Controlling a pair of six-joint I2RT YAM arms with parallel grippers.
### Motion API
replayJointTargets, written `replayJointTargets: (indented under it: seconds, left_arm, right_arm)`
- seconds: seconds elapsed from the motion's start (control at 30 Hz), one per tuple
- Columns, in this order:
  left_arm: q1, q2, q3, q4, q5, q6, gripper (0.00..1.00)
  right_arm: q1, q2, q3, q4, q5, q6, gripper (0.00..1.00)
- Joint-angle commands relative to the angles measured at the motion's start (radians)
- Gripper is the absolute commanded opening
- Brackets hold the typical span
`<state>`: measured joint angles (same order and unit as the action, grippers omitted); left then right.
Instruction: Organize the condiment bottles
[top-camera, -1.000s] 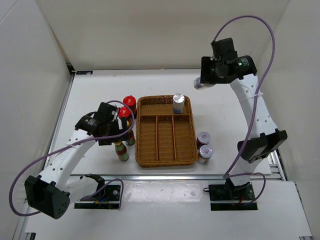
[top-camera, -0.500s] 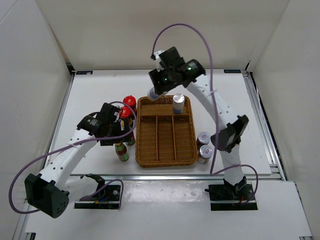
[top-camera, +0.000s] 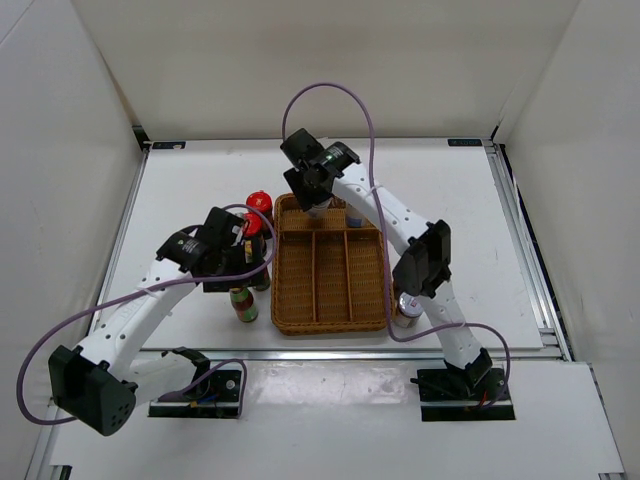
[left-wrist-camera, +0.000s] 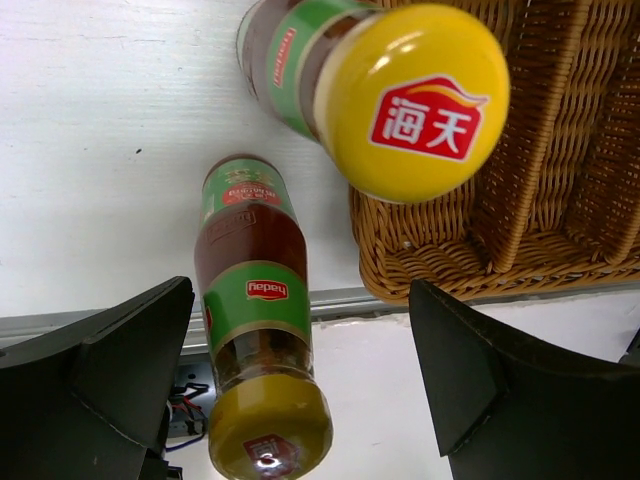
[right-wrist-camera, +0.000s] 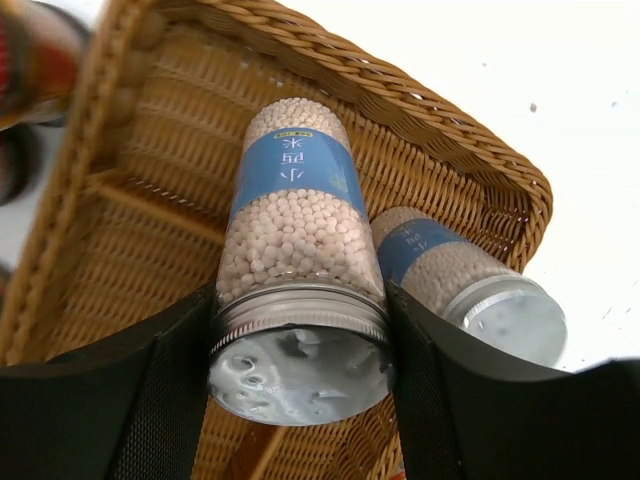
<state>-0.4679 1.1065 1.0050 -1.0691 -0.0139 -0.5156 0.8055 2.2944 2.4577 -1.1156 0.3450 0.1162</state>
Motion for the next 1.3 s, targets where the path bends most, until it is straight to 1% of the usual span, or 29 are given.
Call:
replayJointTargets:
  seconds: [0.0, 0.03, 0.07, 0.13, 0.17, 0.2, 0.23, 0.27, 0.3, 0.33, 0.37, 0.4, 0.47, 0.6, 0.63, 0.73, 0.77, 0.83, 0.87, 0.93, 0.97, 1.0, 1.03, 1.07, 1.1, 1.13, 1.17, 1.23, 1.27]
  left_arm:
    - [-0.021, -0.007, 0.006, 0.001, 0.009, 0.006, 0.99]
    - [-0.021, -0.007, 0.006, -0.008, 0.009, 0.006, 0.99]
    - [-0.021, -0.007, 0.015, -0.008, 0.009, 0.006, 0.99]
    - [-0.021, -0.007, 0.015, -0.008, 0.009, 0.006, 0.99]
    - [-0.021, -0.007, 0.015, -0.008, 0.009, 0.006, 0.99]
    - [-0.021, -0.007, 0.015, -0.008, 0.009, 0.006, 0.99]
    - [-0.021, -0.007, 0.015, -0.008, 0.009, 0.006, 0.99]
    - [-0.021, -0.017, 0.015, -0.008, 0.009, 0.006, 0.99]
    - [-0.021, -0.017, 0.015, -0.008, 0.009, 0.006, 0.99]
    - [-0.021, -0.017, 0.015, -0.008, 0.0, 0.006, 0.99]
    - [-0.021, -0.026, 0.015, -0.008, 0.0, 0.006, 0.99]
    - [-0.021, -0.027, 0.015, -0.008, -0.012, -0.003, 0.99]
    - [-0.021, -0.027, 0.015, -0.008, -0.012, -0.003, 0.99]
    - [-0.021, -0.036, 0.033, -0.008, -0.03, -0.003, 0.99]
    - [-0.021, -0.045, 0.034, -0.017, -0.031, -0.003, 0.99]
    - [-0.021, -0.069, 0.067, -0.017, -0.05, 0.028, 0.99]
    - [-0.021, -0.079, 0.076, -0.017, -0.07, 0.038, 0.99]
    - [-0.021, -0.112, 0.109, -0.017, -0.099, 0.069, 0.99]
    - [-0.021, -0.126, 0.119, -0.017, -0.136, 0.084, 0.99]
    - [-0.021, -0.18, 0.142, -0.005, -0.184, 0.098, 0.99]
    - [-0.021, -0.201, 0.142, 0.006, -0.24, 0.11, 0.99]
    - [-0.021, -0.224, 0.142, 0.029, -0.273, 0.111, 0.99]
    - [-0.021, -0.267, 0.13, 0.041, -0.302, 0.121, 0.99]
    - [-0.021, -0.286, 0.13, 0.052, -0.351, 0.135, 0.99]
    - [-0.021, -0.299, 0.12, 0.052, -0.371, 0.135, 0.99]
    - [-0.021, -0.309, 0.109, 0.052, -0.389, 0.147, 0.99]
    - [-0.021, -0.321, 0.1, 0.052, -0.403, 0.161, 0.99]
    - [-0.021, -0.321, 0.077, 0.041, -0.413, 0.161, 0.99]
    - [-0.021, -0.321, 0.066, 0.041, -0.437, 0.152, 0.99]
  right_arm:
    - [-0.003, 0.029, 0.063, 0.031, 0.084, 0.039, 0.03]
    - [-0.003, 0.049, 0.063, 0.031, 0.084, 0.039, 0.08]
    - [-0.003, 0.05, 0.063, 0.031, 0.084, 0.048, 0.18]
    - [-0.003, 0.072, 0.05, 0.013, 0.057, 0.059, 0.2]
    - [-0.003, 0.073, 0.05, 0.013, 0.057, 0.068, 0.24]
    - [-0.003, 0.073, 0.041, 0.001, 0.057, 0.068, 0.32]
    - [-0.003, 0.073, 0.053, 0.0, 0.057, 0.086, 0.52]
    - [-0.003, 0.073, 0.087, -0.013, 0.071, 0.097, 0.9]
    - [-0.003, 0.094, 0.143, -0.057, 0.071, 0.097, 1.0]
    - [-0.003, 0.114, 0.217, -0.085, 0.086, 0.097, 1.0]
    - [-0.003, 0.132, 0.376, -0.111, 0.101, 0.088, 1.0]
    - [-0.003, 0.132, 0.412, -0.124, 0.112, 0.088, 1.0]
    - [-0.003, 0.099, 0.434, -0.115, 0.133, 0.088, 1.0]
    - [-0.003, 0.022, 0.541, -0.18, 0.219, 0.088, 1.0]
    - [0.006, 0.007, 0.581, -0.22, 0.247, 0.088, 1.0]
    - [0.015, -0.088, 0.555, -0.275, 0.35, 0.112, 1.0]
    - [0.015, -0.125, 0.555, -0.343, 0.379, 0.153, 1.0]
    - [0.015, -0.138, 0.585, -0.459, 0.431, 0.236, 1.0]
    - [0.002, -0.176, 0.536, -0.522, 0.424, 0.223, 1.0]
    - [0.001, -0.293, 0.277, -0.523, 0.39, 0.308, 1.0]
    - [-0.012, -0.399, 0.156, -0.511, 0.39, 0.363, 1.0]
    - [-0.032, -0.453, -0.081, -0.494, 0.344, 0.44, 1.0]
    - [-0.032, -0.564, -0.201, -0.465, 0.318, 0.462, 1.0]
    - [-0.046, -0.623, -0.317, -0.378, 0.287, 0.473, 1.0]
    - [-0.055, -0.679, -0.43, -0.33, 0.255, 0.473, 1.0]
    - [-0.064, -0.775, -0.63, -0.284, 0.223, 0.473, 1.0]
    - [-0.103, -0.814, -0.717, -0.214, 0.144, 0.473, 1.0]
    - [-0.137, -0.886, -0.859, -0.165, 0.071, 0.473, 1.0]
    - [-0.15, -0.898, -0.963, -0.136, 0.045, 0.45, 1.0]
